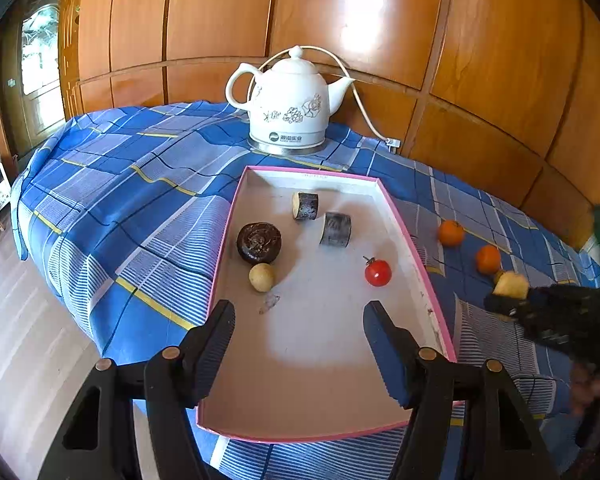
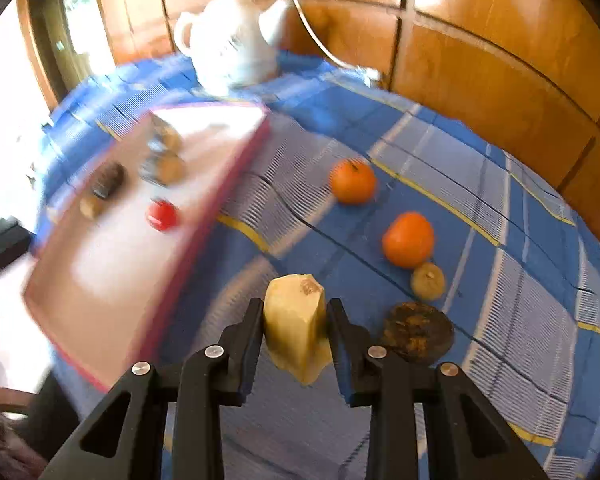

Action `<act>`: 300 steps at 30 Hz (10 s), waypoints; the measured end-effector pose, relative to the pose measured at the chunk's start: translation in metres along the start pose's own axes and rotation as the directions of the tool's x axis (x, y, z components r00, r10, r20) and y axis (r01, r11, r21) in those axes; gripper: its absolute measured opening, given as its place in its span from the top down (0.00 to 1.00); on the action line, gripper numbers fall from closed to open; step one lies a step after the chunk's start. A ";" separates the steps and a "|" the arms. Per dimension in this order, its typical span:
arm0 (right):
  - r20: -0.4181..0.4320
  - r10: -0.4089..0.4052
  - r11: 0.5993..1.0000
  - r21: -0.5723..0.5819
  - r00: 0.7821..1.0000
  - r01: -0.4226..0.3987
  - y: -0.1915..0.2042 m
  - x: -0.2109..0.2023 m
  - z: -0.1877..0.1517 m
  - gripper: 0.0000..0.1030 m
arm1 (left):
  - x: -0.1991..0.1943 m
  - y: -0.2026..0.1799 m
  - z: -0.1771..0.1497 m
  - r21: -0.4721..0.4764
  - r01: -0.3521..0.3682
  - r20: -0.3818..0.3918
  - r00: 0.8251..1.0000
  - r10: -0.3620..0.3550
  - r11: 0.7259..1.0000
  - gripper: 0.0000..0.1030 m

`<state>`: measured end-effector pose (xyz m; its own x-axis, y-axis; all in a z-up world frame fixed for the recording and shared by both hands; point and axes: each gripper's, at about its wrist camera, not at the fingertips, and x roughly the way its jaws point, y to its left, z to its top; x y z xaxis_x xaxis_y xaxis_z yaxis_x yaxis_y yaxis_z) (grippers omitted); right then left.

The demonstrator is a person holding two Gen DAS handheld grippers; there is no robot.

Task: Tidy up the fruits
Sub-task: 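Carry the pale yellow chunk into the tray and open the right tool, then withdraw both open tools from the tray toward the remaining fruits, then grasp a mandarin orange with the left tool, then carry the orange toward the tray with the left tool while the right grasps the small yellow-green fruit, then lower the orange into the tray and open the left tool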

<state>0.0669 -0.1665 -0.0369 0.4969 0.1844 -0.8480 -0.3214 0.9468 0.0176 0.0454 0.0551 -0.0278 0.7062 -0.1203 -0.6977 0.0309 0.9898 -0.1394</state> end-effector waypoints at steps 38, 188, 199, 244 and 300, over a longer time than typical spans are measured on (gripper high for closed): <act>0.036 0.211 0.974 0.073 0.977 -0.213 0.052 0.002 0.018 0.66 | 0.003 0.018 -0.008 -0.026 -0.033 -0.015 0.999 0.032 0.999 0.34; -0.021 -0.208 0.921 0.331 0.978 0.203 -0.178 -0.029 -0.021 0.66 | 0.209 -0.212 0.091 0.166 0.260 -0.350 0.917 -0.190 0.951 0.61; -0.033 -0.218 0.918 0.332 0.975 0.216 -0.179 -0.025 -0.023 0.66 | 0.122 -0.205 0.049 0.263 0.363 -0.283 0.915 -0.288 0.894 0.61; -0.128 -0.097 0.995 0.024 0.987 0.100 -0.107 0.033 0.011 0.75 | 0.067 -0.192 -0.053 0.393 0.397 -0.252 0.914 -0.318 0.829 0.60; -0.161 -0.150 0.976 0.131 0.976 0.171 -0.149 0.034 -0.031 0.74 | 0.090 0.006 0.036 -0.085 0.103 -0.149 0.982 -0.114 0.991 0.57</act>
<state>0.1063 -0.3091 -0.0853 0.4034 -0.0040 -0.9150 -0.1229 0.9907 -0.0585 0.1347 0.0531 -0.0663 0.5850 -0.2428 -0.7738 0.0432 0.9621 -0.2693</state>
